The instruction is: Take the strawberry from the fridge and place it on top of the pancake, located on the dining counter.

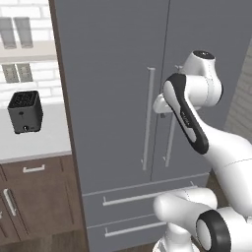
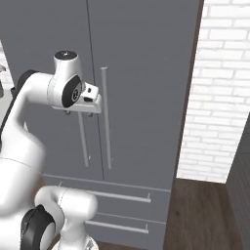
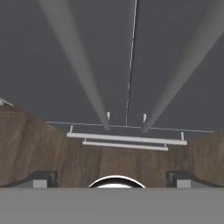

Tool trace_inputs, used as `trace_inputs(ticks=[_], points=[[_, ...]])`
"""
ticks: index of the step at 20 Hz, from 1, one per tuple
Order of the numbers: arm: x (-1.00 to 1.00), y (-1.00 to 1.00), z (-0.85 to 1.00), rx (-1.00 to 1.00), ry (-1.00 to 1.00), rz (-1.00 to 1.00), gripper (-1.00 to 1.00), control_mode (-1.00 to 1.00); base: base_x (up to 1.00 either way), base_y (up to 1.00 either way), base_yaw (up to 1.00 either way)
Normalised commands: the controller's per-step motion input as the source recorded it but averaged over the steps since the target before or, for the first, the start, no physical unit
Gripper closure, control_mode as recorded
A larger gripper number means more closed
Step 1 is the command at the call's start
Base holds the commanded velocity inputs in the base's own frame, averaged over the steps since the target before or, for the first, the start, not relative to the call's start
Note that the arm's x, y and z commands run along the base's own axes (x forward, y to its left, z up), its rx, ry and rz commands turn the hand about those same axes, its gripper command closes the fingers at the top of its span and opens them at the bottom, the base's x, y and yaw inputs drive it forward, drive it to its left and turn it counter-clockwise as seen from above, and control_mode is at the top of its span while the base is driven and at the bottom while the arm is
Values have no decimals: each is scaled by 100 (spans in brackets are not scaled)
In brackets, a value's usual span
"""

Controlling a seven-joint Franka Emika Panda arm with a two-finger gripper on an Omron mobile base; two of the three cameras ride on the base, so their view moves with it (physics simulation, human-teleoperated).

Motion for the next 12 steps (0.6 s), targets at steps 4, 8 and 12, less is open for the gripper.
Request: trace_inputs(ticks=[4,8,12], points=[[0,0,0,0,0,0,-100,100,-36,-14,-1],[0,0,0,0,0,0,-100,100,-44,-23,-2],[0,0,0,0,0,0,-100,100,-42,-13,-1]])
